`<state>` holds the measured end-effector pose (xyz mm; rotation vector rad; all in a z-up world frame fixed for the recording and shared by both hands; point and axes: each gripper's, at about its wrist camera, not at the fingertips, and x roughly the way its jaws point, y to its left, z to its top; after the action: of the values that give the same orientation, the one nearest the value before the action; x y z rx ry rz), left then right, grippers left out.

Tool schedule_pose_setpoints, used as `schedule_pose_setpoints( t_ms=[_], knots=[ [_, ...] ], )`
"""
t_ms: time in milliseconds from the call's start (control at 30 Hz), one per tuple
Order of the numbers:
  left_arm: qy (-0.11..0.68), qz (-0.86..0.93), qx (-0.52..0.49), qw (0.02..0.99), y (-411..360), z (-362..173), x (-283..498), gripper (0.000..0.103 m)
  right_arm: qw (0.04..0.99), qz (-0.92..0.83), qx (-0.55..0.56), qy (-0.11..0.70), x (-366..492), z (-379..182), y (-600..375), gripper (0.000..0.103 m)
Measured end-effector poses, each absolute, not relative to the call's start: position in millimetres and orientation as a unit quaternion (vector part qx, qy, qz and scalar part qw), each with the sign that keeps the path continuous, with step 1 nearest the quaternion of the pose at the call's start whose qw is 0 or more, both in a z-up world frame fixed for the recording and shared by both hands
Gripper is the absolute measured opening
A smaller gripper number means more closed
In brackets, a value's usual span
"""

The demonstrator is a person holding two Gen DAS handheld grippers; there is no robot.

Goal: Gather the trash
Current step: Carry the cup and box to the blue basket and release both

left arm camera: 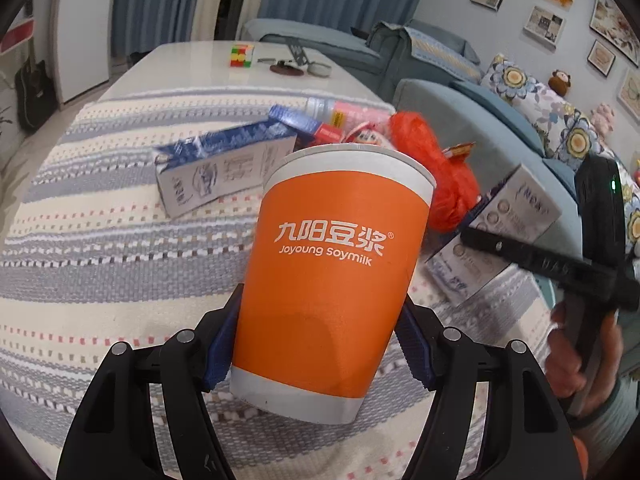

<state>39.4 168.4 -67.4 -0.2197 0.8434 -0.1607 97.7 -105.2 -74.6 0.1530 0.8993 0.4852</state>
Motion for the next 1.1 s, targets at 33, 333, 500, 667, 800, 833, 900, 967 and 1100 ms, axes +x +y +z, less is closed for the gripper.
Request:
schedule_pose_setpoints(
  t_ms=[33,333,500,667,800,833,900,967,1100],
  knots=[
    [0.404,-0.079,-0.105,0.905,165.9,-63.2,39.3,0.067,0.874,0.229,0.074,0.423,94.3,-72.5,-108.9,0.032],
    [0.322,-0.154,-0.096,0.929,80.0,23.5,52.6,0.067,0.932,0.14,0.081,0.323,60.7,19.7,-211.0,0.032],
    [0.304,-0.192,-0.075,0.93,13.5,52.2,65.8,0.067,0.941,0.068,0.095,0.317,62.0,37.2,-281.5,0.032],
    [0.323,-0.23,-0.053,0.916,-62.9,46.7,86.6,0.067,0.923,0.001,0.135,0.362,74.9,7.2,-355.6,0.032],
    [0.36,-0.252,-0.037,0.898,-114.6,13.6,108.8,0.067,0.902,-0.043,0.155,0.401,77.5,-36.3,-398.2,0.032],
    [0.37,-0.256,-0.034,0.893,-124.6,4.7,113.9,0.067,0.896,-0.048,0.159,0.411,76.5,-47.1,-405.9,0.032],
    [0.393,-0.265,-0.032,0.88,-147.0,-18.3,125.1,0.067,0.878,-0.052,0.18,0.441,79.3,-73.1,-421.1,0.033],
    [0.409,-0.268,-0.025,0.872,-160.5,-34.8,132.1,0.067,0.863,-0.059,0.186,0.466,81.7,-93.7,-429.5,0.033],
    [0.438,-0.268,-0.005,0.858,-181.1,-71.4,140.8,0.067,0.845,-0.078,0.172,0.5,75.9,-130.1,-428.6,0.033]
  ],
)
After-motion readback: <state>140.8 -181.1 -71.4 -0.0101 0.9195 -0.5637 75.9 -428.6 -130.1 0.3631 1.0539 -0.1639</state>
